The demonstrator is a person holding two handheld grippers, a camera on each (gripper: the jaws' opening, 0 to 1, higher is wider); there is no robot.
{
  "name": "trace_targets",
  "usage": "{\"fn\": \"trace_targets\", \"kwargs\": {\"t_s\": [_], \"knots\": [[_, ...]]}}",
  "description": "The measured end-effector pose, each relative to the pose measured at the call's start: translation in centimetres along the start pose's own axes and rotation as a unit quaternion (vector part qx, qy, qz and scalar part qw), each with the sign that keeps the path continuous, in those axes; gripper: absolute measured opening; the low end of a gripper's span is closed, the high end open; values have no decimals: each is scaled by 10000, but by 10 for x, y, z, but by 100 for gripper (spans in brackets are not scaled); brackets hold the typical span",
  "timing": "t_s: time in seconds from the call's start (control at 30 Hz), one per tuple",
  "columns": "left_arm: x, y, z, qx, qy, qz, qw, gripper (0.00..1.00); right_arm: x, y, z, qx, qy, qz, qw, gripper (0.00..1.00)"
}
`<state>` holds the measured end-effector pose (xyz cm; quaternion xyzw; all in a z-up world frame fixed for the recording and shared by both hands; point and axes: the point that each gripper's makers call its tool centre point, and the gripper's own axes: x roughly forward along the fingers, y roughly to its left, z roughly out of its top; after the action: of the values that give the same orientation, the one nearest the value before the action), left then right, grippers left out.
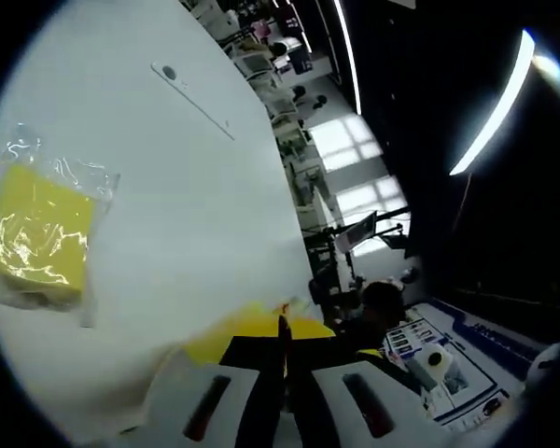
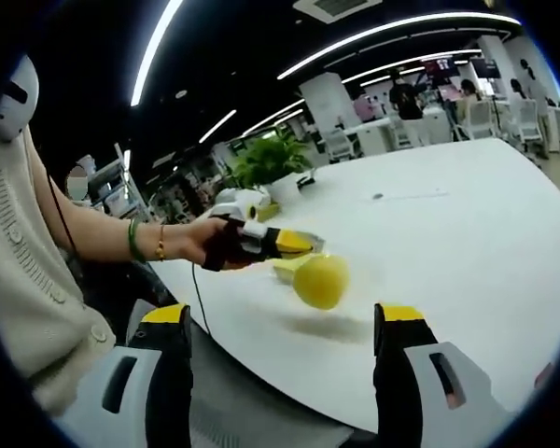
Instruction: Compare the silicone blocks by pressing each to a similar depth, holding the contact briefly, and releasing to observe deformation and rebound differences across the visible hardness samples.
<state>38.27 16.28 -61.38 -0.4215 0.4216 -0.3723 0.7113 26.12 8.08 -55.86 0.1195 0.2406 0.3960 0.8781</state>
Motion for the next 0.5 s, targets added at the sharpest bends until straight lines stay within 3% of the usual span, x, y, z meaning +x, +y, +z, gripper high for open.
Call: {"fn": "trace_targets", "kwargs": {"t_s": [0.3,0.5], "knots": [[-24,-7,-4,333,33,27,9994,0,10,9,10,-245,40,141,9996,74],[-39,-15,-7,937,242,188,9951,0,20,14,21,-433,54,303,9986,75]]}}
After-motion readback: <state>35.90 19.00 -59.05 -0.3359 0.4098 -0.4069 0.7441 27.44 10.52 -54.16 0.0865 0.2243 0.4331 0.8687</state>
